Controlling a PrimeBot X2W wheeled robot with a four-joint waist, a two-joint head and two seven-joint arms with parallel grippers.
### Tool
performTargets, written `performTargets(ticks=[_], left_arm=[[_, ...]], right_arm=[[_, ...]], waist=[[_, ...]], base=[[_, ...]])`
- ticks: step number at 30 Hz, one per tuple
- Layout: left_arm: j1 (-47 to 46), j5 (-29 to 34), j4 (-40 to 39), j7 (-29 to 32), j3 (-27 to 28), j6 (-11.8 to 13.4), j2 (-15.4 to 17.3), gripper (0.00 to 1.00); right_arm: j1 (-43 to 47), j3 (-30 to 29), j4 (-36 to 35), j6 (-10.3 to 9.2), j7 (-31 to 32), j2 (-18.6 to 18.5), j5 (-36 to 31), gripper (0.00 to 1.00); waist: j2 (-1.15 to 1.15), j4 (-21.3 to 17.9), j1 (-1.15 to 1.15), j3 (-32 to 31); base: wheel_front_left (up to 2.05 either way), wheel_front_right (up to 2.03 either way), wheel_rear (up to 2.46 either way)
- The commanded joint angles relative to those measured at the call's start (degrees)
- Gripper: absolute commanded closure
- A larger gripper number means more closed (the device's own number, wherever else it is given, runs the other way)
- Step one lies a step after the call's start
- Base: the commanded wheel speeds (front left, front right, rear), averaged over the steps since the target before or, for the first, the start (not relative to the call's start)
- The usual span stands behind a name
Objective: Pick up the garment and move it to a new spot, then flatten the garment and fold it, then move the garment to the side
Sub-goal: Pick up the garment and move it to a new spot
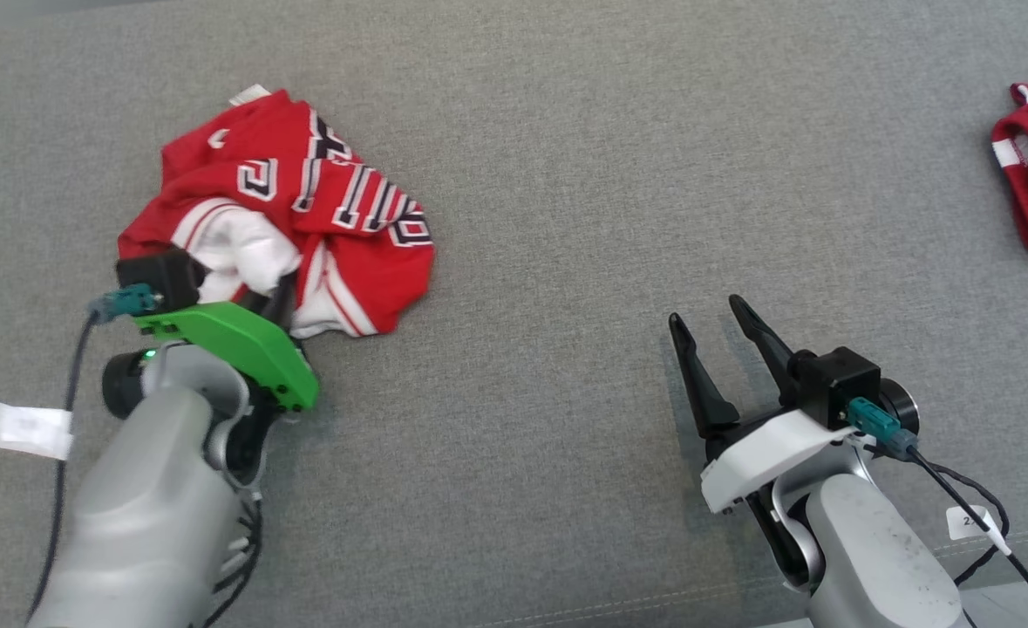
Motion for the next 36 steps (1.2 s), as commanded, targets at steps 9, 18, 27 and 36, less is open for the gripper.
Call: performTargets(ticks=[9,18,27,36], left_arm=[[-0.45,-3.30,-5.08,-4.96,-12.97,-0.33,-8.24,1.00],[-3.26,-4.66,-2.95,-9.70,-18.87,-0.29,-10.25,1.00],[-1.14,1.25,1.05,-10.56,-14.20,0.97,-8.06,0.00],[11.16,14.27,-9.66,-10.54,0.44,4.85,-5.93,0.00]], right_arm=[[1.51,0.55,0.52,-0.07,-0.18,0.63,1.64,0.00],[2.58,1.16,1.12,-0.07,-0.18,0.88,2.59,0.00],[3.37,-0.15,0.74,-0.07,-0.18,0.92,3.06,0.00],[4.82,-2.00,0.68,-0.06,-0.18,0.88,1.99,0.00]], waist=[[0.00,-6.84,0.00,-2.97],[0.00,-13.21,0.00,-4.54],[0.00,-10.49,0.00,-6.55],[0.00,-2.05,0.00,-10.08]], base=[[0.00,0.00,0.00],[0.00,0.00,0.00],[0.00,0.00,0.00],[0.00,0.00,0.00]])
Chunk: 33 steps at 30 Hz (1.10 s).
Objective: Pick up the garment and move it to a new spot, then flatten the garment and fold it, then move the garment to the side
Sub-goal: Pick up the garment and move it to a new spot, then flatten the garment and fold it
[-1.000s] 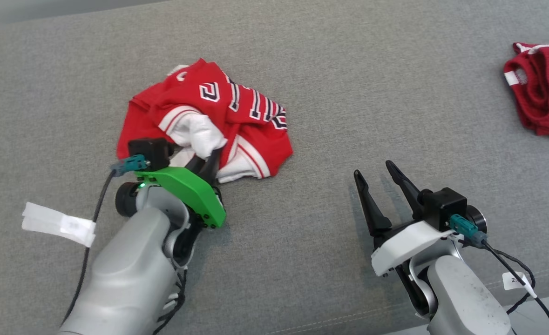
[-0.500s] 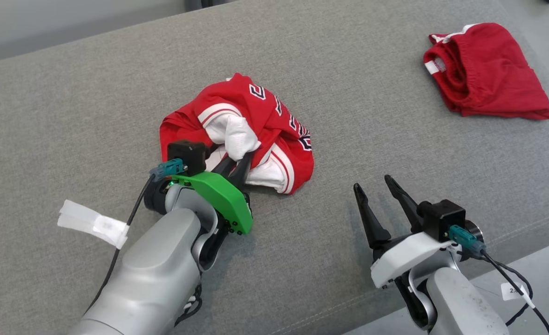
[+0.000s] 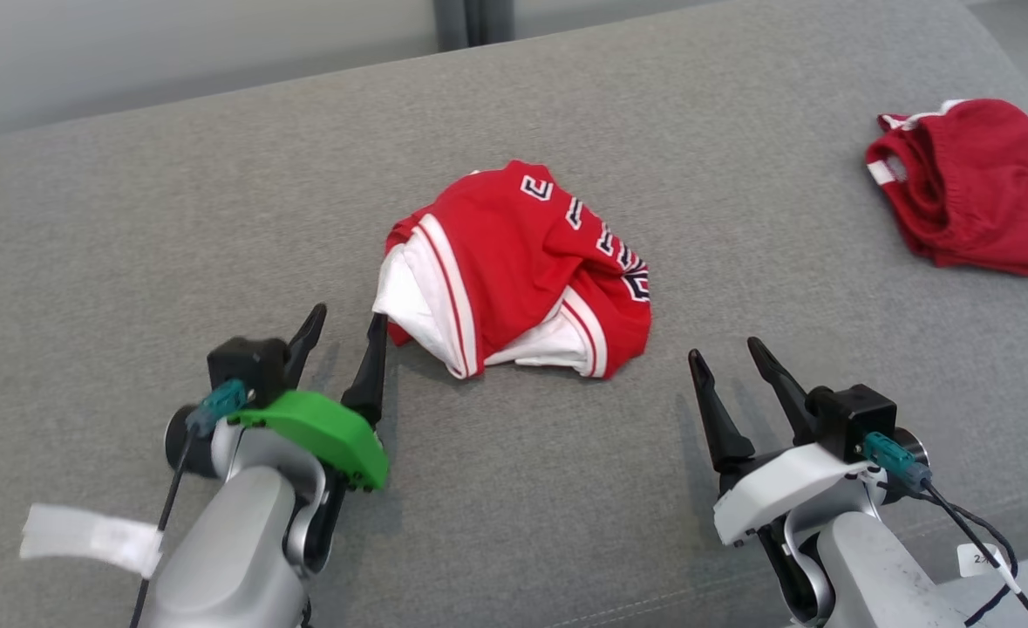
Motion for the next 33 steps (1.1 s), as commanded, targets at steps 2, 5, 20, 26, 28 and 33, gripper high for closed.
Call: performTargets(ticks=[2,5,20,26,28,33], left_arm=[[5.33,4.21,-3.41,-0.18,4.28,0.70,0.63,0.00],[11.32,8.39,-7.78,-0.18,10.56,0.82,0.11,0.00],[29.59,21.76,-19.16,-0.18,28.93,-3.04,-5.11,0.00],[28.37,23.04,-19.11,-0.18,27.66,-4.12,-5.67,0.00],[27.76,21.96,-18.95,-0.18,26.45,-4.31,-5.69,0.00],[26.96,20.17,-18.53,-0.18,23.99,-4.46,-5.65,0.00]], right_arm=[[1.08,-0.15,0.02,-0.05,-0.18,-0.09,-0.46,0.00],[1.32,-0.37,0.15,-0.05,-0.18,-0.11,-0.65,0.00],[2.72,0.92,1.52,-0.05,-0.18,-0.12,-0.71,0.00],[1.12,1.71,2.18,-0.05,-0.18,-0.12,-1.49,0.00],[0.44,2.11,2.74,-0.05,-0.18,-0.24,-1.89,0.00],[-2.15,3.18,4.99,-0.06,-0.18,-0.98,-2.69,0.00]], waist=[[0.00,6.73,0.00,-3.47],[0.00,9.61,0.00,-4.41],[0.00,15.08,0.00,-7.31],[0.00,17.34,0.00,-5.89],[0.00,18.38,0.00,-5.28],[0.00,21.84,0.00,-3.88]], base=[[0.00,0.00,0.00],[0.00,0.00,0.00],[0.00,0.00,0.00],[0.00,0.00,0.00],[0.00,0.00,0.00],[0.00,0.00,0.00]])
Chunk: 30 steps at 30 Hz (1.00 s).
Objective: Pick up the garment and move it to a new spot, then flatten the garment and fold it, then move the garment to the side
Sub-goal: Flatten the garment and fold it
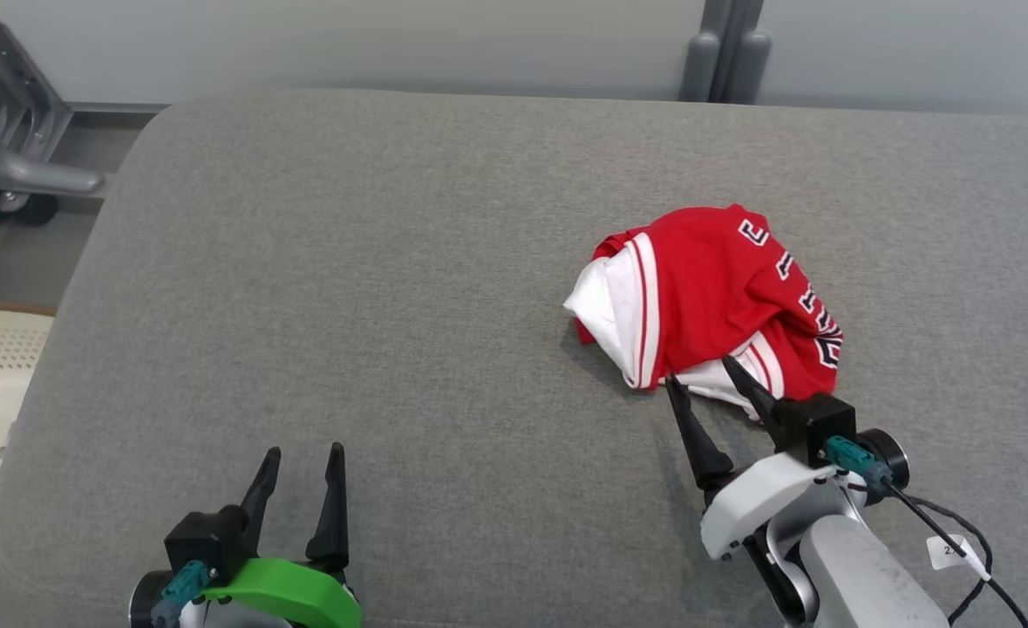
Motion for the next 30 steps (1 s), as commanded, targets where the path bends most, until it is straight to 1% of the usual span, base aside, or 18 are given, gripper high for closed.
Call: performTargets(ticks=[1,6,8,11,12,14,15,16,17,20,26,28,29,30], left_arm=[[-1.02,-0.52,0.12,-0.17,-0.62,-0.11,0.08,0.00],[-1.45,-1.75,-0.20,-0.18,-1.26,0.31,0.06,0.00],[-1.43,-2.14,-0.18,-0.18,-1.23,0.43,0.06,0.00],[-1.03,-2.76,0.03,-0.18,-1.32,0.58,0.06,0.00],[-0.66,-3.54,0.07,-0.18,-1.29,0.77,0.05,0.00],[-0.57,-3.84,-0.99,-0.18,-0.34,1.49,0.08,0.00],[-0.32,-4.00,-1.27,-0.17,0.01,1.63,0.06,0.00],[-0.01,-4.12,-1.51,-0.17,0.14,1.60,0.01,0.00],[0.10,-3.94,-1.77,-0.17,0.38,1.56,0.01,0.00],[0.10,-3.79,-2.40,-0.17,1.27,1.56,0.03,0.00],[-0.08,-4.95,-2.53,-0.17,0.79,1.58,0.04,0.00],[-0.36,-5.31,-2.47,-0.18,0.01,1.45,0.05,0.00],[-0.82,-5.45,-2.35,-0.18,-0.84,1.21,0.05,0.00],[-1.16,-5.38,-2.34,-0.18,-1.22,1.11,0.04,0.00]], right_arm=[[-1.62,0.15,0.76,-0.06,-0.18,-0.53,-0.45,0.00],[-5.09,1.01,4.72,-0.07,-0.18,-1.07,-1.79,0.00],[-5.71,1.07,5.58,-0.07,-0.18,-1.19,-2.19,0.00],[-7.29,1.09,9.14,-0.07,-0.17,-1.49,-4.42,0.00],[-8.14,0.50,11.69,-0.07,-0.17,-1.48,-6.38,0.00],[-9.15,-0.73,13.58,-0.07,-0.18,-1.24,-7.64,0.00],[-9.59,-1.25,14.27,-0.07,-0.18,-1.12,-8.17,0.06],[-10.04,-1.83,15.02,-0.07,-0.18,-1.03,-8.73,0.28],[-10.59,-1.87,15.37,-0.07,-0.18,-0.96,-9.34,1.00],[-12.36,-1.91,15.29,-0.07,-0.18,-1.15,-9.49,1.00],[-15.96,-2.01,13.34,-0.07,-0.18,-4.10,-7.66,1.00],[-17.83,-2.79,11.46,-0.07,-0.18,-5.59,-6.81,1.00],[-20.88,-3.77,10.32,-0.07,-0.18,-8.41,-6.71,1.00],[-22.90,-4.31,10.22,-0.08,-0.18,-10.15,-7.20,1.00]], waist=[[0.00,3.20,0.00,1.66],[0.00,7.26,0.00,2.88],[0.00,8.02,0.00,3.03],[0.00,9.90,0.00,3.24],[0.00,10.79,0.00,3.36],[0.00,11.35,0.00,3.53],[0.00,11.51,0.00,3.60],[0.00,11.62,0.00,3.67],[0.00,11.69,0.00,3.76],[0.00,11.34,0.00,4.05],[0.00,9.87,0.00,4.17],[0.00,9.52,0.00,4.28],[0.00,9.30,0.00,4.65],[0.00,9.33,0.00,4.88]], base=[[0.00,0.00,0.00],[0.00,0.00,0.00],[0.00,0.00,0.00],[0.00,0.00,0.00],[0.00,0.00,0.00],[0.00,0.00,0.00],[0.00,0.00,0.00],[0.00,0.00,0.00],[0.00,0.00,0.00],[0.00,0.00,0.00],[0.00,0.00,0.00],[0.00,0.00,0.00],[0.00,0.00,0.00],[0.00,0.00,0.00]])
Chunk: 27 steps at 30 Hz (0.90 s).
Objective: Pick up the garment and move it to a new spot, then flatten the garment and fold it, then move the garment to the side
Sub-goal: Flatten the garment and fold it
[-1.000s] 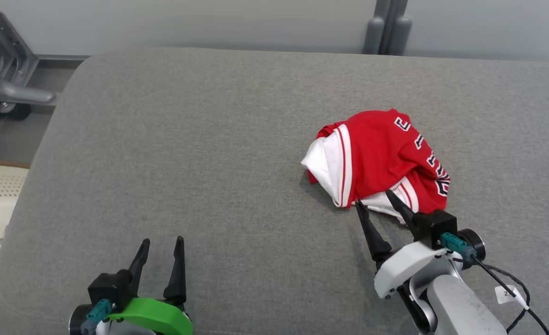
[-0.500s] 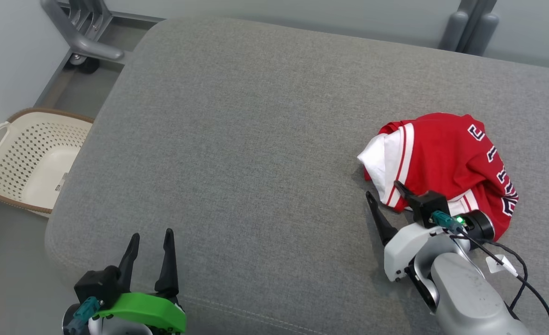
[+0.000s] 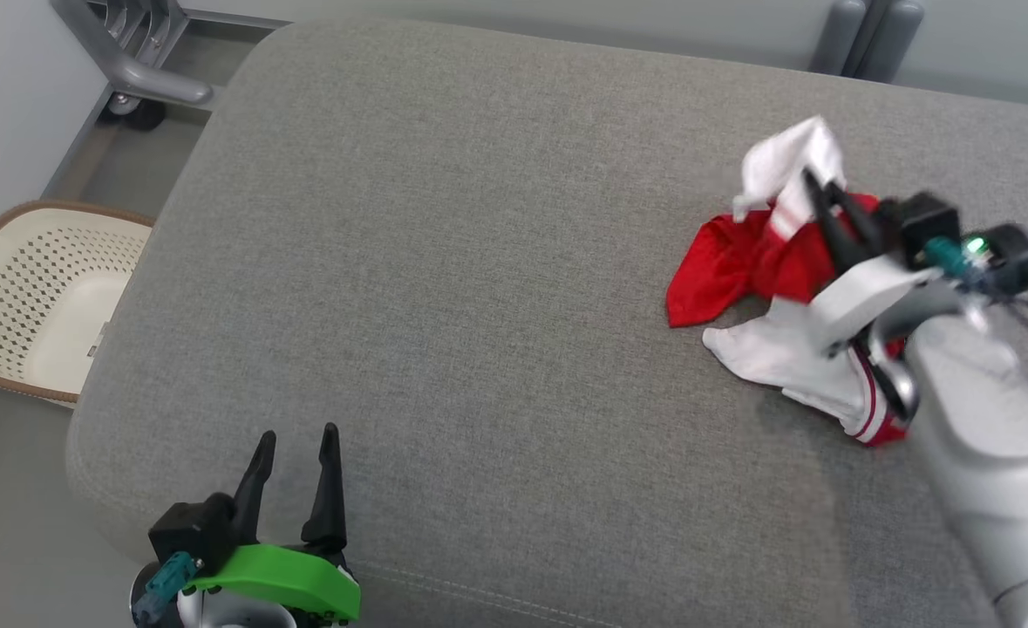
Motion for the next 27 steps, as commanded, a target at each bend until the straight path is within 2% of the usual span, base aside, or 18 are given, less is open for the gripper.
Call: performTargets(ticks=[1,6,7,8,10,12,17,18,19,21,27], left_arm=[[-1.08,-0.16,-0.01,-0.20,-0.35,-0.34,0.04,0.00],[-2.28,0.69,0.68,-0.20,-2.98,-0.84,0.10,0.00],[-2.20,0.72,0.92,-0.20,-3.18,-0.86,0.10,0.00],[-2.00,0.74,1.19,-0.19,-3.42,-0.95,0.08,0.00],[-1.35,1.02,1.73,-0.19,-4.00,-1.05,0.05,0.00],[-0.90,0.70,2.00,-0.19,-3.79,-1.15,0.08,0.00],[0.02,0.75,2.17,-0.19,-2.59,-1.20,0.04,0.00],[0.04,0.88,2.22,-0.20,-2.49,-1.24,0.05,0.00],[0.04,0.88,2.22,-0.20,-2.49,-1.24,0.05,0.00],[-0.20,1.19,2.27,-0.20,-2.56,-1.34,0.05,0.00],[-1.86,1.32,2.55,-0.19,-3.78,-1.48,0.07,0.00]], right_arm=[[-2.92,-1.41,0.19,-0.09,-0.18,-2.58,-0.26,1.00],[-13.52,-7.22,7.11,-0.09,1.45,-12.54,-5.91,1.00],[-14.74,-9.30,9.31,-0.08,2.80,-13.95,-6.86,0.75],[-15.37,-11.05,11.23,-0.08,4.27,-14.91,-8.16,0.00],[-16.50,-14.92,14.21,-0.08,6.19,-16.27,-9.97,0.00],[-15.97,-18.10,15.93,-0.08,5.61,-16.54,-11.68,0.00],[-11.84,-21.49,17.56,-0.08,1.76,-12.23,-12.51,0.00],[-10.86,-20.93,17.47,-0.08,1.18,-10.67,-12.08,0.00],[-10.86,-20.93,17.47,-0.08,1.18,-10.67,-12.08,0.00],[-8.36,-19.08,16.99,-0.08,0.33,-7.56,-10.63,0.00],[-1.94,-8.59,13.56,-0.08,-0.16,-0.63,-3.63,0.00]], waist=[[0.00,0.20,0.00,0.55],[0.00,2.58,0.00,1.48],[0.00,3.01,0.00,1.46],[0.00,3.37,0.00,1.35],[0.00,3.74,0.00,1.16],[0.00,3.60,0.00,0.83],[0.00,0.49,0.00,0.09],[0.00,-0.38,0.00,-0.06],[0.00,-0.38,0.00,-0.06],[0.00,-2.08,0.00,-0.34],[0.00,-5.20,0.00,-0.51]], base=[[0.00,0.00,0.00],[0.00,0.00,0.00],[0.00,0.00,0.00],[0.00,0.00,0.00],[0.00,0.00,0.00],[0.00,0.00,0.00],[0.00,0.00,0.00],[0.00,0.00,0.00],[0.00,0.00,0.00],[0.00,0.00,0.00],[0.00,0.00,0.00]])
